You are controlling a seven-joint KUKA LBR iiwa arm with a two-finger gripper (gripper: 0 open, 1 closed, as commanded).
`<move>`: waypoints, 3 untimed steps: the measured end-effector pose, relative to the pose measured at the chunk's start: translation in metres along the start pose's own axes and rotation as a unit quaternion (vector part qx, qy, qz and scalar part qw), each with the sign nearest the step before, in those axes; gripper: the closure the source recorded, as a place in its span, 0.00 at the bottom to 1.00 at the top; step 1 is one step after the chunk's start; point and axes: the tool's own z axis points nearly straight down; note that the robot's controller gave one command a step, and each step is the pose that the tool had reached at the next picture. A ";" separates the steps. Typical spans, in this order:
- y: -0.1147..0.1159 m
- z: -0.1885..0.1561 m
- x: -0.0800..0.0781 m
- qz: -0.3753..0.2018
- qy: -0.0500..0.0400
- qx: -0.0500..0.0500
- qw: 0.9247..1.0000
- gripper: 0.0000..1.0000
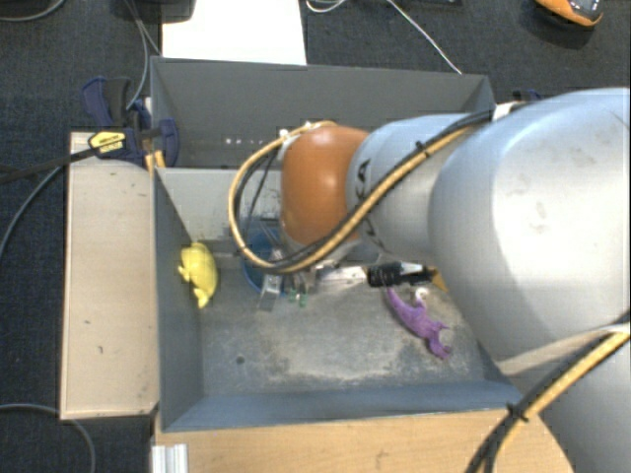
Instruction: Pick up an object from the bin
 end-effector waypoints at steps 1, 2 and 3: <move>0.001 -0.027 -0.011 -0.014 -0.001 0.000 1.000 1.00; -0.008 -0.057 -0.006 0.000 -0.001 -0.001 1.000 1.00; -0.002 -0.101 -0.013 -0.006 -0.001 -0.001 1.000 1.00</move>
Offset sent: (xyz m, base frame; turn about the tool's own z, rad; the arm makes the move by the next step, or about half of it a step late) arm -0.0002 -0.0120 0.0652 0.0110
